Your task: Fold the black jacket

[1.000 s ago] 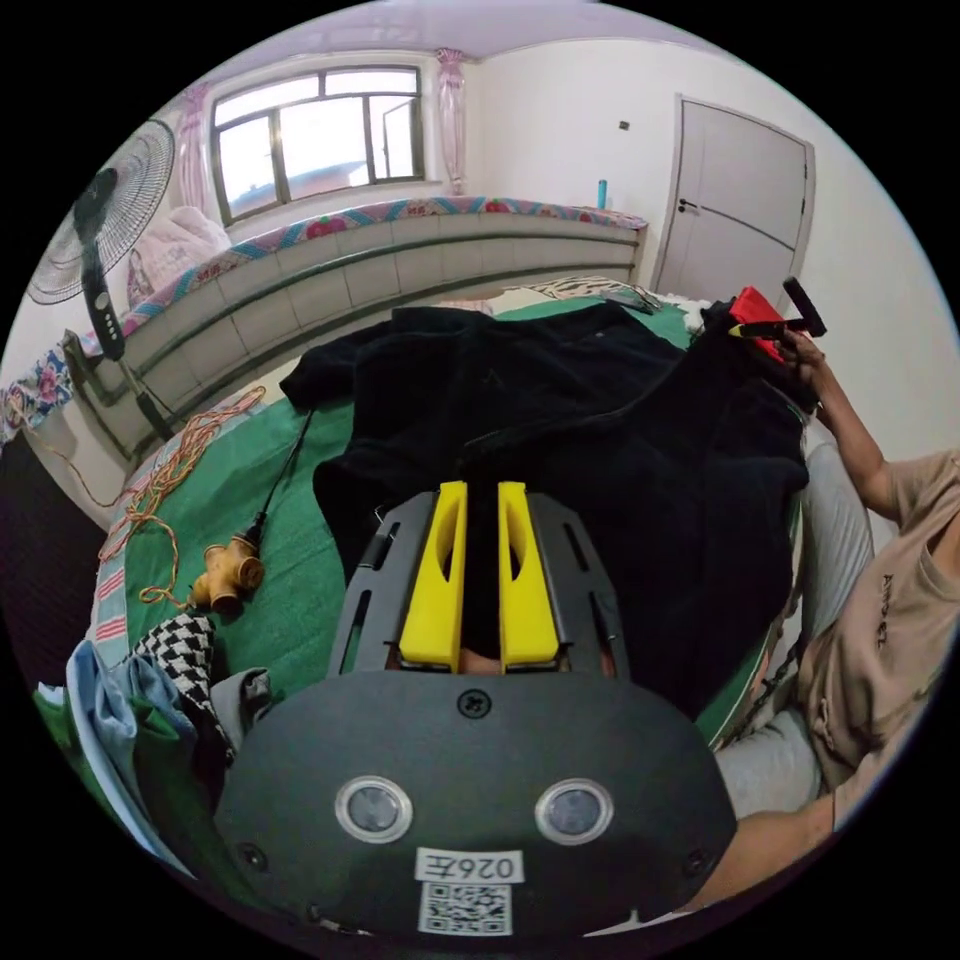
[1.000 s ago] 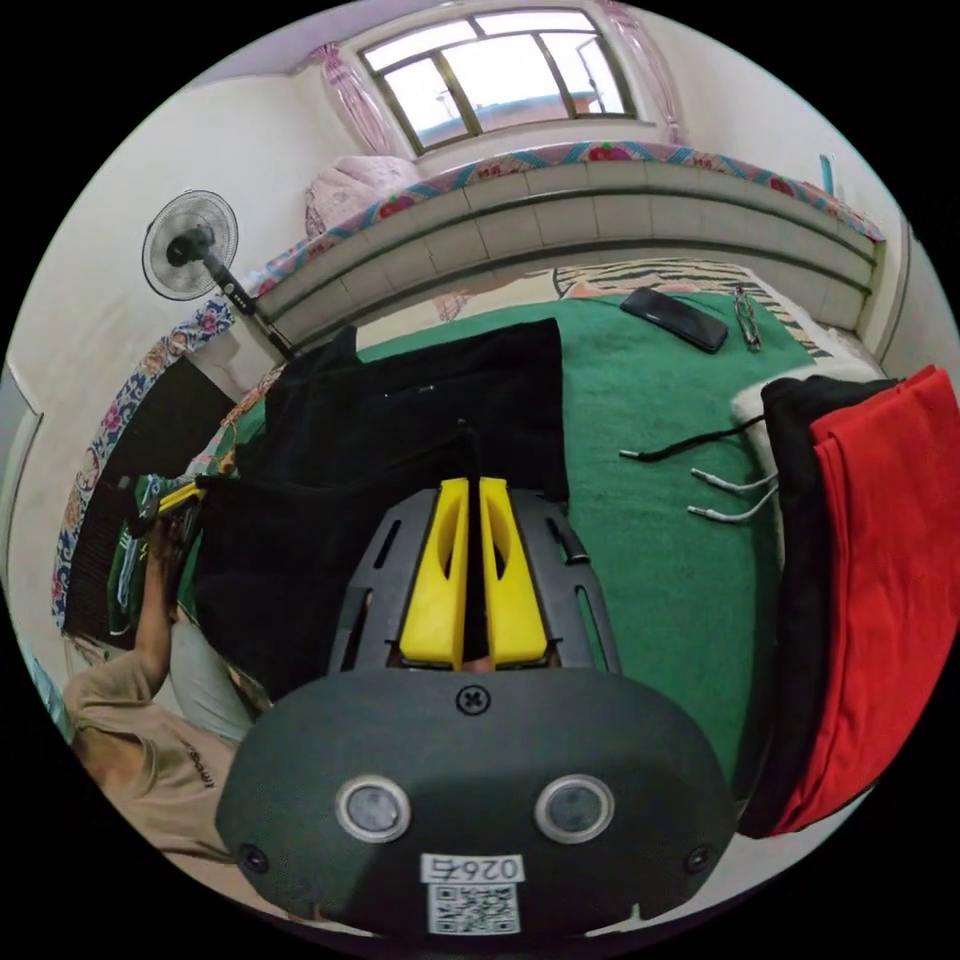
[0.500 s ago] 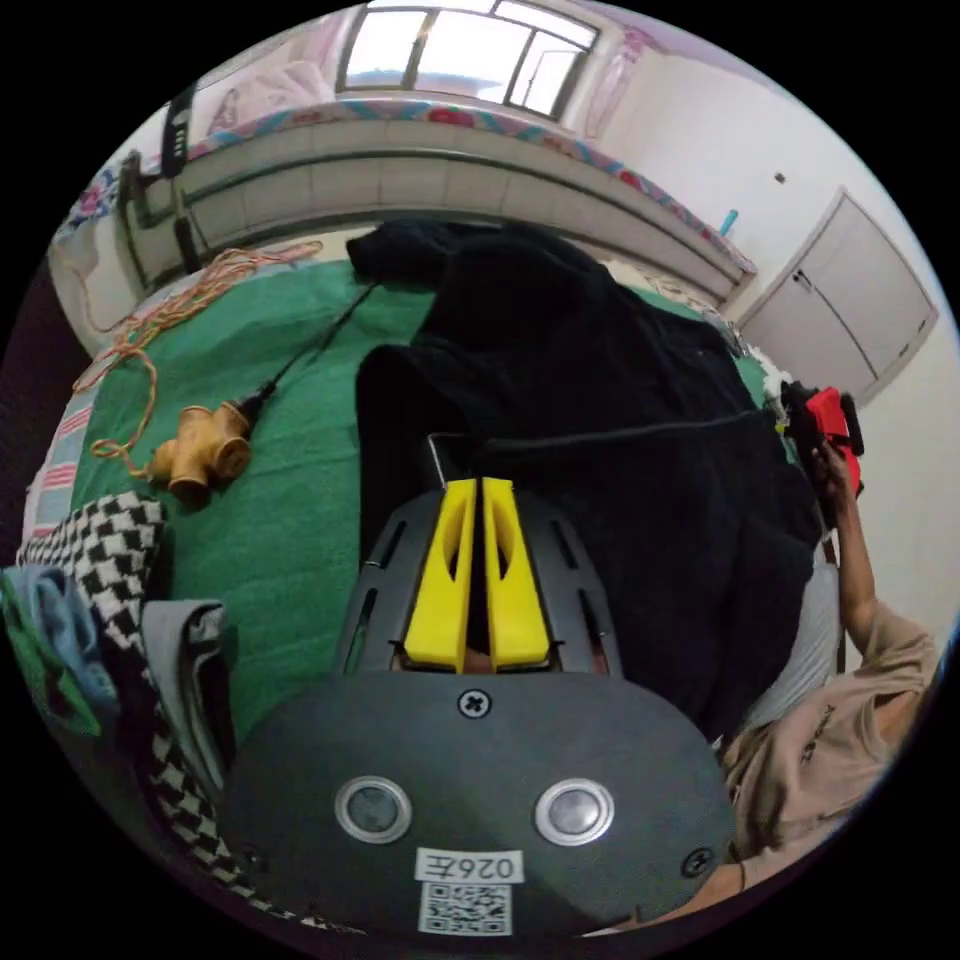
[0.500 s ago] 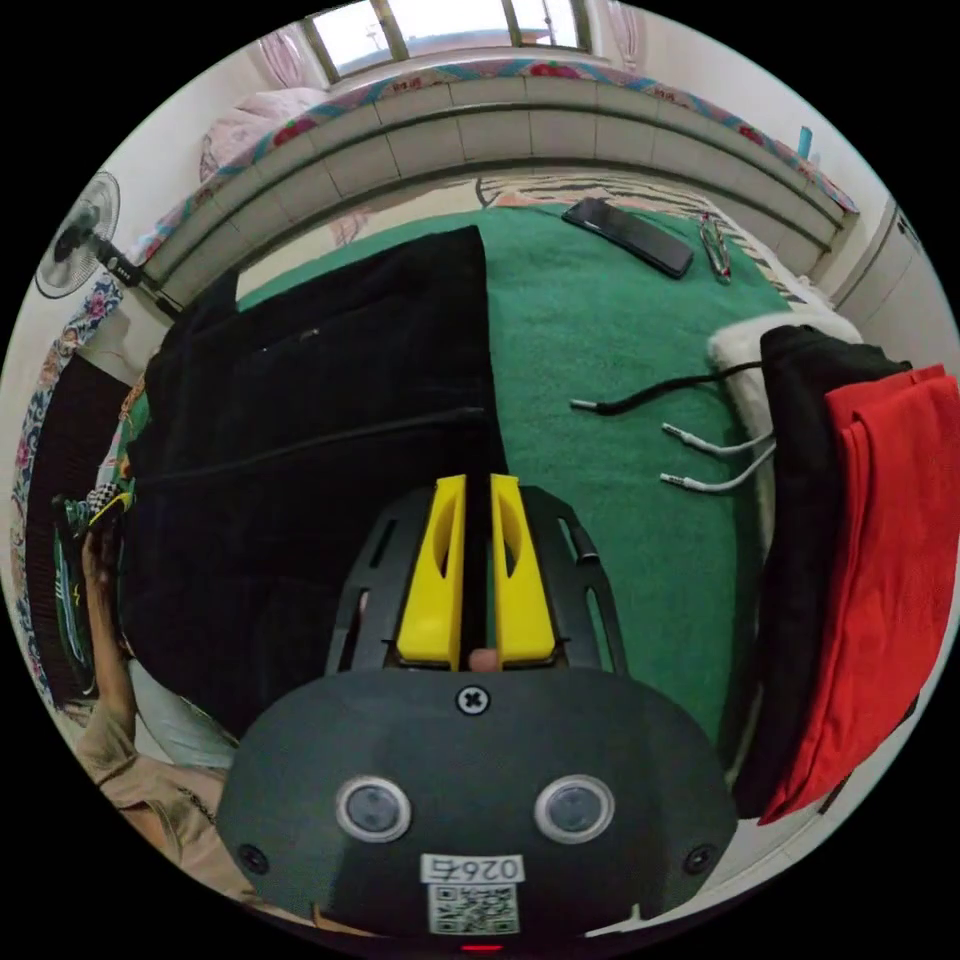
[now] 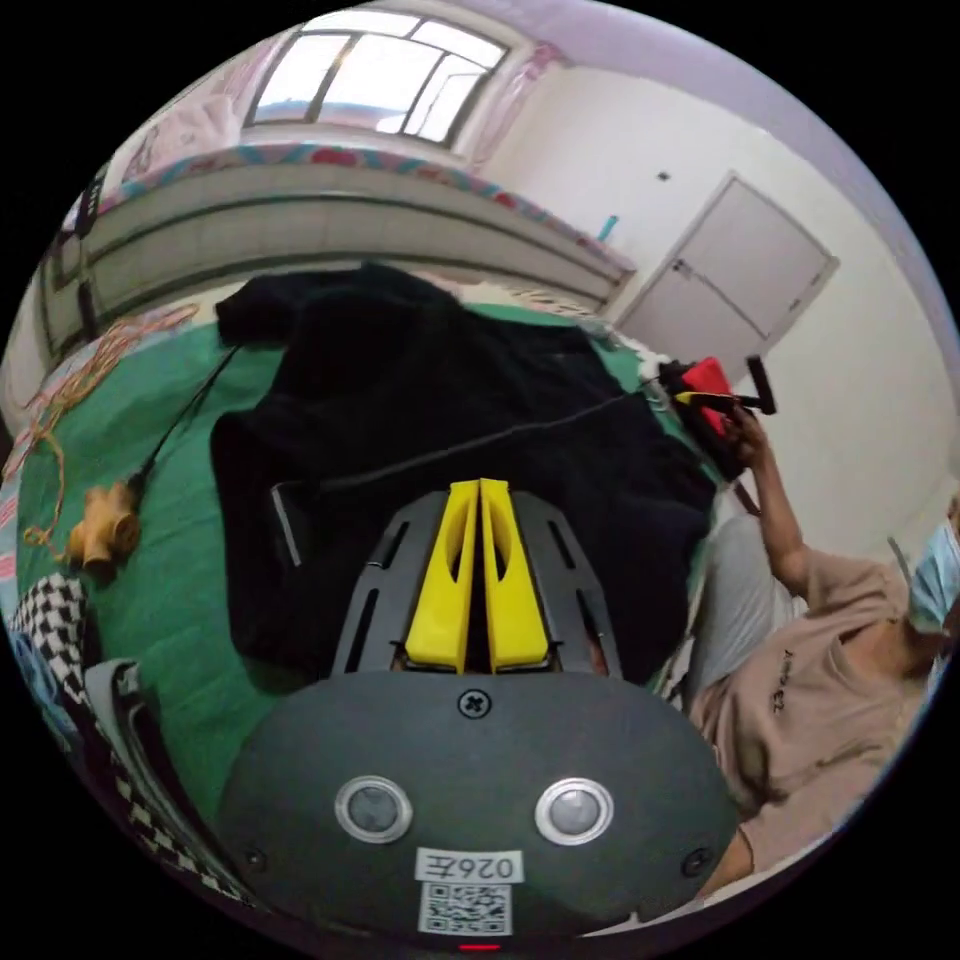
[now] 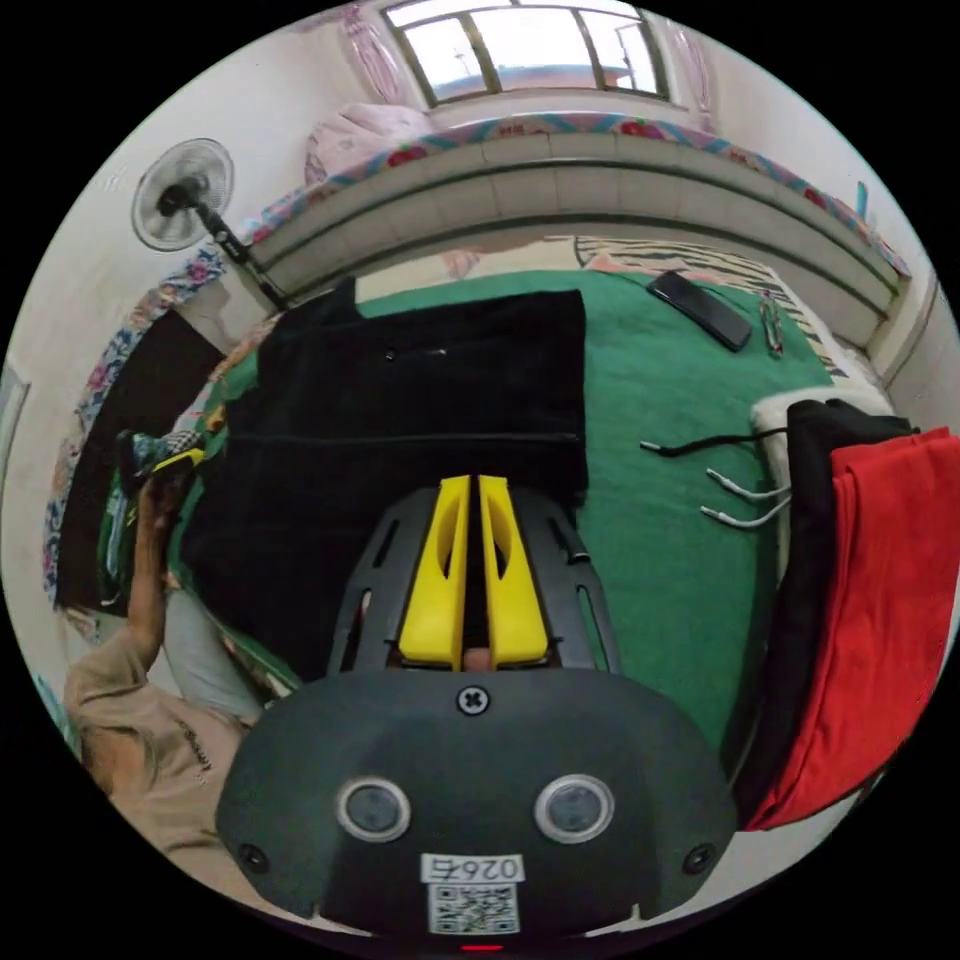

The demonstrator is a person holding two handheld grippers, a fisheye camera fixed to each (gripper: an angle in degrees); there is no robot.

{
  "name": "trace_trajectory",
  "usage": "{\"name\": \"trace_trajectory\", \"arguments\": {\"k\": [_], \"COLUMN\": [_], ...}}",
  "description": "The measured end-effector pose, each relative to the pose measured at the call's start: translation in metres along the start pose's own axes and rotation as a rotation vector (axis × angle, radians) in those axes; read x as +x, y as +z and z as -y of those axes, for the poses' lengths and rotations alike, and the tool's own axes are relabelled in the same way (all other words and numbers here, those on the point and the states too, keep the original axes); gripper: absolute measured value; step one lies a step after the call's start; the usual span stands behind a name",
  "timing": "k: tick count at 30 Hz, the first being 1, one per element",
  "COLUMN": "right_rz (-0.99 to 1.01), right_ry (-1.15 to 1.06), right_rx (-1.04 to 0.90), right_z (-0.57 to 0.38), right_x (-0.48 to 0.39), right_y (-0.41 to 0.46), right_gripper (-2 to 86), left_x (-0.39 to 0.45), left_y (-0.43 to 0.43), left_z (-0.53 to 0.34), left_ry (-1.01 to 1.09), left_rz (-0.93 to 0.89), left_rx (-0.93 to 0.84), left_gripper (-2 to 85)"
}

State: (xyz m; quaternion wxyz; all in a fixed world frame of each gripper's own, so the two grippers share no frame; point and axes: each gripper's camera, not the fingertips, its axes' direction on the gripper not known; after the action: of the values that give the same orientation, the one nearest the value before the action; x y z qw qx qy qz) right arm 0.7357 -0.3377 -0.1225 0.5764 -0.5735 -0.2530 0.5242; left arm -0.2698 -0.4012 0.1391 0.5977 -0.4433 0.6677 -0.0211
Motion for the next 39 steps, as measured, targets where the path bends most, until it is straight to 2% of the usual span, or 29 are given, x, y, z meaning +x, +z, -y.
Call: {"name": "trace_trajectory", "arguments": {"k": [2, 4, 7, 9, 11, 13, 15, 18, 22, 26, 30, 32, 34, 36, 39], "right_rz": [0.150, 0.182, 0.084, 0.048, -0.045, -0.148, -0.193, -0.225, -0.345, -0.493, -0.550, -0.621, -0.699, -0.767, -0.618], "right_ry": [-0.067, -0.096, -0.126, -0.169, -0.218, -0.258, -0.292, -0.310, -0.348, -0.412, -0.452, -0.466, -0.472, -0.458, -0.441], "right_rx": [-0.047, -0.151, -0.320, -0.415, -0.555, -0.640, -0.666, -0.616, -0.286, -0.015, -0.053, -0.142, -0.226, -0.238, -0.103], "right_z": [-0.005, -0.006, -0.006, -0.005, -0.003, 0.000, 0.007, 0.023, 0.050, 0.095, 0.154, 0.188, 0.201, 0.202, 0.188], "right_x": [-0.019, -0.031, -0.053, -0.071, -0.093, -0.111, -0.131, -0.161, -0.215, -0.273, -0.302, -0.310, -0.310, -0.310, -0.310], "right_y": [0.014, 0.039, 0.084, 0.111, 0.153, 0.184, 0.197, 0.196, 0.161, 0.158, 0.222, 0.295, 0.348, 0.378, 0.390], "right_gripper": [5.2, 7.8, 10.9, 13.1, 11.4, 8.4, 4.3, 0.2, -0.3, -0.3, 0.3, 2.5, 4.7, 7.1, 4.9], "left_x": [0.024, 0.053, 0.076, 0.086, 0.089, 0.082, 0.078, 0.088, 0.109, 0.101, 0.063, 0.050, 0.047, 0.054, 0.078], "left_y": [0.005, 0.029, 0.061, 0.073, 0.085, 0.115, 0.126, 0.108, 0.072, 0.056, 0.076, 0.086, 0.083, 0.073, 0.069], "left_z": [0.002, 0.007, 0.009, 0.007, 0.005, -0.001, -0.004, -0.002, 0.003, 0.007, 0.014, 0.018, 0.026, 0.033, 0.040], "left_ry": [0.105, 0.210, 0.277, 0.301, 0.286, 0.228, 0.192, 0.260, 0.348, 0.284, 0.110, 0.068, 0.071, 0.092, 0.240], "left_rz": [-0.087, -0.080, -0.085, -0.116, -0.144, -0.275, -0.320, -0.295, -0.195, -0.136, -0.124, -0.054, 0.114, 0.207, 0.251], "left_rx": [-0.031, -0.158, -0.345, -0.392, -0.423, -0.542, -0.564, -0.507, -0.377, -0.279, -0.291, -0.326, -0.337, -0.313, -0.246], "left_gripper": [9.4, 21.1, 20.9, 18.7, 14.9, 7.9, 6.0, 2.4, 0.9, 0.8, 2.6, 4.2, 3.4, 1.1, -0.6]}}
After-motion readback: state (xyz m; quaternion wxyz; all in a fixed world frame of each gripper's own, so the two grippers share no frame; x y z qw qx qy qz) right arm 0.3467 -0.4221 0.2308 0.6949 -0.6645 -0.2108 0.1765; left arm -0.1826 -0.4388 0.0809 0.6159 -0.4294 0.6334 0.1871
